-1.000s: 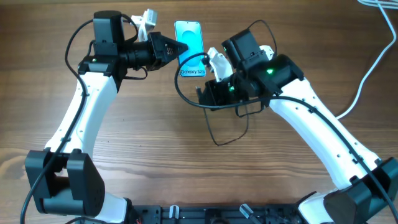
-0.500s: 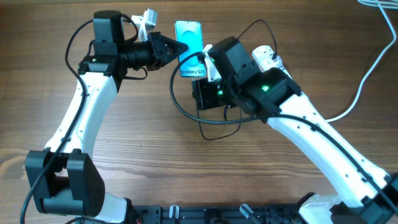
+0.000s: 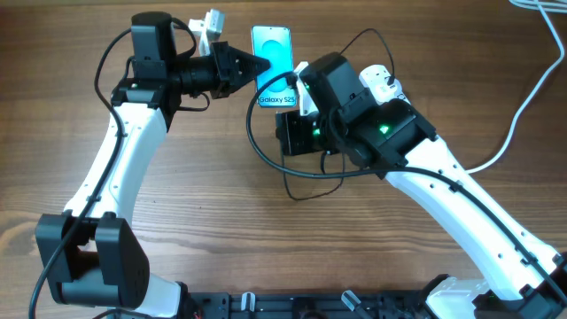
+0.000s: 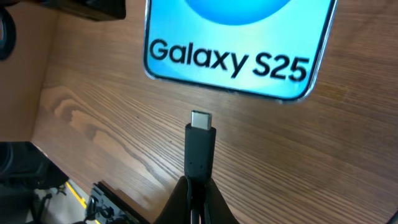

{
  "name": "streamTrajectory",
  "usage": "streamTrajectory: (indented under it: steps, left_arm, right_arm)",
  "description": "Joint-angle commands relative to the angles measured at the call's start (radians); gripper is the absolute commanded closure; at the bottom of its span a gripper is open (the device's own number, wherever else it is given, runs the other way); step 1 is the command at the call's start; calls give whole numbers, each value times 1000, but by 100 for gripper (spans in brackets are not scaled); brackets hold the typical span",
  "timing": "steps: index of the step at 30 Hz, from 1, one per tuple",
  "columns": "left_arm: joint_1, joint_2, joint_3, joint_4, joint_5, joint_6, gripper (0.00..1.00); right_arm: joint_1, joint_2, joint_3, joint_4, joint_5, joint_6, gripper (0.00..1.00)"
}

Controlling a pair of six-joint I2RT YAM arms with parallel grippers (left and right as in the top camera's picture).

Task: Plug charger to phone and switch on socket
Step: 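Raise the USB-C plug with the right gripper to the phone's bottom port, then push the USB-C plug up into the phone's port with the right gripper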

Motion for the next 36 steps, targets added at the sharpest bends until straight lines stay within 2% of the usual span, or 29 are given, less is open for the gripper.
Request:
streamTrajectory:
  steps: [1,8,12,24,36]
  left_arm:
    - [1,-3,8,11,59,-10,96]
    - [1,-3,8,58,100,-7,96]
    - [1,-3,8,46,100,43,96]
    - [1,-3,8,47,100,18,96]
    - [1,-3,8,46,47,74,96]
  right_arm:
    - [6,2,15,6,-2,11,96]
    - [6,11,15,8,19,27,95]
    - [5,11,15,16,24,26,96]
    - [3,42,15,7,24,26,96]
    - [1,36,16,7,9,3,96]
